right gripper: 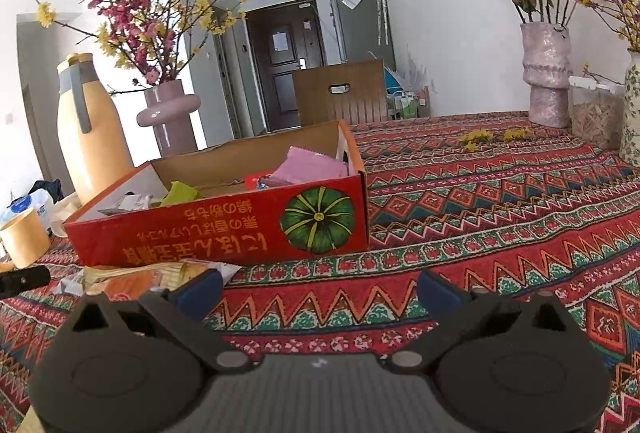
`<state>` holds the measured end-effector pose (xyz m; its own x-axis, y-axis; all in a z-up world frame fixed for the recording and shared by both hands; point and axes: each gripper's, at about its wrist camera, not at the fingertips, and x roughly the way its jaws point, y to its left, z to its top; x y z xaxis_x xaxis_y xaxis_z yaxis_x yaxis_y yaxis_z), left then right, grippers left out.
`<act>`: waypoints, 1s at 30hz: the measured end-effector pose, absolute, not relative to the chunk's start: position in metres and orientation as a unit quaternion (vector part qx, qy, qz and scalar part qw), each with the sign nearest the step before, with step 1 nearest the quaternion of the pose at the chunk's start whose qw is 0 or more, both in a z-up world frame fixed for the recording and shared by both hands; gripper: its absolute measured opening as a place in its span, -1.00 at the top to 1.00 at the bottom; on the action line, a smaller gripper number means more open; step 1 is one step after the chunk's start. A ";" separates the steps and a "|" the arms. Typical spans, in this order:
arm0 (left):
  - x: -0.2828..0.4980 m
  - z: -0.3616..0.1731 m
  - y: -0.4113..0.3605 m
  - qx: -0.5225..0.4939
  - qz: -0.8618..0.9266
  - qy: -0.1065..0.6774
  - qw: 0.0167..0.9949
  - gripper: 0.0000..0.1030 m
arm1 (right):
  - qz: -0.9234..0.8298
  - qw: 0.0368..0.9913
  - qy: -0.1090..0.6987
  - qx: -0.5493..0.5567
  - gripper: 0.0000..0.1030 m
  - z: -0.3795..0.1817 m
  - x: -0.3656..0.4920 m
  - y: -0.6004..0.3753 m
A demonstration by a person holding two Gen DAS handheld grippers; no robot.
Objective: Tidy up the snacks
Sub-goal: 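Move both open tools back from the box to the snack pile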
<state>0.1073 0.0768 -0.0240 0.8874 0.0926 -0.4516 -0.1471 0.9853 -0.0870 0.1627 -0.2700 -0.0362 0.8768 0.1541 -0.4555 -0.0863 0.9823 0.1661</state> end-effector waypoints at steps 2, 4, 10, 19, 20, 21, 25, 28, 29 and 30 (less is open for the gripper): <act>0.108 -0.024 0.077 -0.060 0.061 0.230 0.969 -1.00 | 0.057 0.966 0.240 0.074 -1.00 -0.037 0.163 -0.271; 0.108 -0.024 0.078 -0.061 0.060 0.232 0.969 -1.00 | 0.053 0.966 0.240 0.075 -1.00 -0.037 0.163 -0.271; 0.109 -0.025 0.078 -0.063 0.061 0.236 0.968 -1.00 | 0.054 0.966 0.240 0.075 -1.00 -0.037 0.162 -0.272; 0.110 -0.025 0.079 -0.065 0.060 0.239 0.967 -1.00 | 0.056 0.967 0.238 0.076 -1.00 -0.037 0.161 -0.271; 0.110 -0.025 0.079 -0.065 0.060 0.240 0.967 -1.00 | 0.056 0.967 0.238 0.076 -1.00 -0.037 0.161 -0.271; 0.110 -0.025 0.079 -0.066 0.060 0.241 0.967 -1.00 | 0.056 0.967 0.238 0.076 -1.00 -0.037 0.161 -0.271; 0.111 -0.025 0.079 -0.067 0.059 0.242 0.966 -1.00 | 0.054 0.966 0.241 0.078 -1.00 -0.037 0.162 -0.272; 0.114 -0.026 0.077 -0.058 0.053 0.254 0.964 -1.00 | 0.051 0.965 0.244 0.079 -1.00 -0.038 0.163 -0.272; 0.115 -0.026 0.076 -0.056 0.052 0.255 0.964 -1.00 | 0.051 0.965 0.245 0.078 -1.00 -0.038 0.164 -0.272; 0.114 -0.026 0.076 -0.056 0.050 0.255 0.964 -1.00 | 0.053 0.965 0.245 0.078 -1.00 -0.038 0.164 -0.272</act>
<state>0.1142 0.0762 -0.0261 0.8647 0.0678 -0.4978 -0.1254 0.9886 -0.0831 0.1638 -0.2719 -0.0378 0.8740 0.1405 -0.4652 -0.0644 0.9823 0.1757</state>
